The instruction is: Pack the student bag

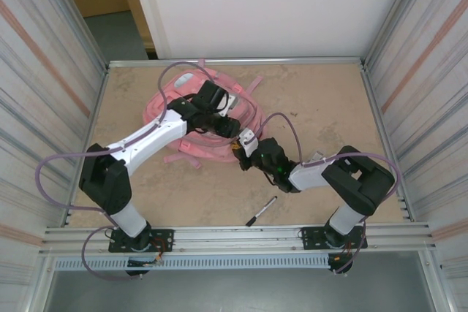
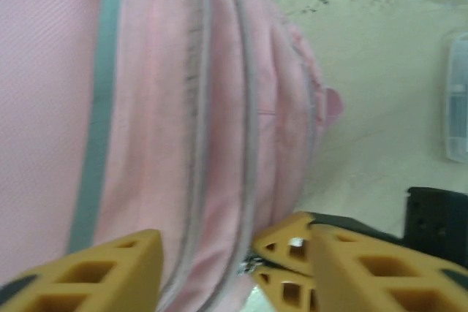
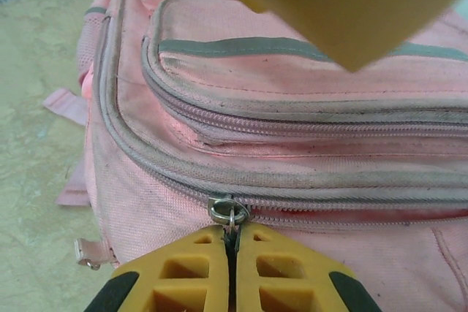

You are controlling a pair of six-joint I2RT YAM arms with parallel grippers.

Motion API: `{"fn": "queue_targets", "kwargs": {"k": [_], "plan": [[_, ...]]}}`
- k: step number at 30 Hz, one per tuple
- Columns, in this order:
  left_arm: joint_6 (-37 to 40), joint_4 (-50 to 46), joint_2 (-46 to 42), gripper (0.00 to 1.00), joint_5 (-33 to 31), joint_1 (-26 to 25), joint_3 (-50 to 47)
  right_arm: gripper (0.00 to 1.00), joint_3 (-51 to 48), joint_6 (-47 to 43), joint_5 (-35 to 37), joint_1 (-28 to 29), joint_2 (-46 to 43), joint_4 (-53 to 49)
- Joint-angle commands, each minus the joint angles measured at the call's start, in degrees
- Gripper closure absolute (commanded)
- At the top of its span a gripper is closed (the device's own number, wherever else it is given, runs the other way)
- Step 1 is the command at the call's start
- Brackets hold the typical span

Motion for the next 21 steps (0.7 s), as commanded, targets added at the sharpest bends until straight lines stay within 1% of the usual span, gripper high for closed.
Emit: {"fn": "queue_targets", "kwargs": {"k": [1, 4, 6, 8, 10, 11, 13, 16, 17, 18, 19, 20, 21], "plan": [[6.69, -0.68, -1.48, 0.39, -2.89, 0.27, -2.52, 1.00, -0.54, 1.94, -2.87, -0.92, -2.69, -1.45], [9.03, -3.38, -1.54, 0.36, -5.69, 0.30, -3.05, 1.00, -0.51, 2.25, -3.64, -1.48, -3.48, -2.25], [11.45, -1.84, -2.72, 0.28, -8.01, 0.27, -4.98, 1.00, -0.64, 3.35, -4.61, -2.14, -4.46, -2.36], [13.84, -1.13, -2.83, 0.23, -10.69, 0.26, -6.16, 1.00, -0.65, 3.82, -5.84, -2.56, -4.87, -2.57], [16.33, -1.84, -1.50, 0.18, -11.15, 0.32, -5.97, 1.00, -0.30, 3.86, -6.46, -2.80, -5.50, -3.60], [17.58, -2.04, -0.62, 0.02, -10.99, 0.27, -5.43, 1.00, -0.23, 3.91, -6.58, -2.82, -5.79, -4.06], [18.76, -2.07, 1.54, 0.01, -11.30, 0.12, -4.30, 1.00, -0.36, 4.18, -7.16, -2.81, -6.26, -4.05], [18.79, -2.58, 4.63, 0.01, -16.49, -0.90, -1.65, 1.00, -0.12, 4.21, -7.57, -2.90, -6.22, -4.59], [18.80, -2.35, 5.32, 0.02, -18.08, -1.04, -1.03, 1.00, -0.20, 4.49, -7.60, -2.88, -6.31, -4.69], [18.68, -2.10, 5.71, 0.06, -18.83, -1.08, -0.42, 1.00, -0.33, 4.72, -7.61, -2.90, -6.32, -4.73], [18.57, -1.88, 6.04, 0.16, -19.81, -1.15, 0.09, 1.00, -0.57, 5.23, -7.69, -3.09, -6.32, -4.60], [18.74, -1.57, 6.23, 0.30, -20.57, -1.14, 0.47, 1.00, -0.77, 5.74, -8.02, -3.48, -6.37, -4.57], [19.20, -1.08, 6.36, 0.43, -20.68, -1.13, 0.44, 1.00, -1.12, 6.27, -8.30, -3.82, -6.66, -4.56]]}}
